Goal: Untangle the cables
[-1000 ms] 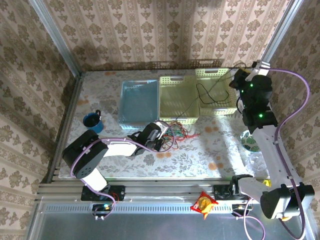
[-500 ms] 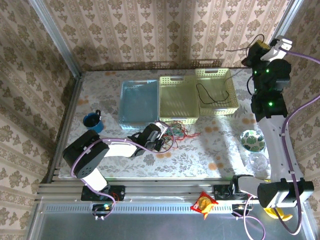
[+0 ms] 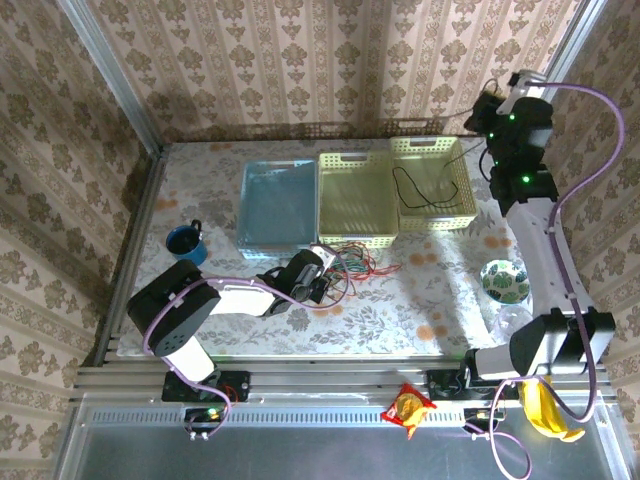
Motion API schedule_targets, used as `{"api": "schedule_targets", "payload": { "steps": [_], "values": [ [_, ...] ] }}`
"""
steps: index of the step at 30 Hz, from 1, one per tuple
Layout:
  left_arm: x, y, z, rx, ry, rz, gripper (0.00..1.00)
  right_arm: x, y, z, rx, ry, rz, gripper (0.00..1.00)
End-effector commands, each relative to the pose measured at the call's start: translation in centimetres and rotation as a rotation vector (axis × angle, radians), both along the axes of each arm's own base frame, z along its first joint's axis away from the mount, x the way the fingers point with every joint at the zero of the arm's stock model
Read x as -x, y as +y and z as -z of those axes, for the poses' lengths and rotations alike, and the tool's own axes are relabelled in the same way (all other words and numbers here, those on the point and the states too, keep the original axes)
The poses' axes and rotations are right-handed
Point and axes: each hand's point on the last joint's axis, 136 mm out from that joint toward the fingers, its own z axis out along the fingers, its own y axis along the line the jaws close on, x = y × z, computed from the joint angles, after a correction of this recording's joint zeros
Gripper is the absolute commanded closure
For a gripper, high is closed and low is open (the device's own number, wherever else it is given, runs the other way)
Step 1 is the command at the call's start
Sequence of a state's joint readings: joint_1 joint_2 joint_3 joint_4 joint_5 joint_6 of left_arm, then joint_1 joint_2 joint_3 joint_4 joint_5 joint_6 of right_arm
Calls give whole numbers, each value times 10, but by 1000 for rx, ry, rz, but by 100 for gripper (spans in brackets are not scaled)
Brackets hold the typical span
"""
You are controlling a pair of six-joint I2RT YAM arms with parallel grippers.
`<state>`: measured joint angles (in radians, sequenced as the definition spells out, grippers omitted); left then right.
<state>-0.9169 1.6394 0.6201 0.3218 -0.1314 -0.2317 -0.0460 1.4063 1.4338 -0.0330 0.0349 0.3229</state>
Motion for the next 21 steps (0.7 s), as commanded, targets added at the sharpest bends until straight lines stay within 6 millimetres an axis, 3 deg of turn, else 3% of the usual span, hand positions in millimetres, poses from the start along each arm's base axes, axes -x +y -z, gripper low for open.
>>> {"api": "schedule_targets", "payload": {
  "steps": [1,7,10,16,21],
  "values": [
    [23,22,39,-140,106,18,100,-7,7,49,-56,134,-40,100],
    [22,19,36,-135,100,22,100,-4,19,152,-99,333,-25,97],
    [22,17,33,-128,97,33,100,-1,17,193,-94,423,30,95],
    [21,14,29,-120,92,42,100,-9,11,256,-127,572,91,95],
    [20,12,23,-119,83,44,100,-22,7,284,-158,643,129,94]
  ]
}}
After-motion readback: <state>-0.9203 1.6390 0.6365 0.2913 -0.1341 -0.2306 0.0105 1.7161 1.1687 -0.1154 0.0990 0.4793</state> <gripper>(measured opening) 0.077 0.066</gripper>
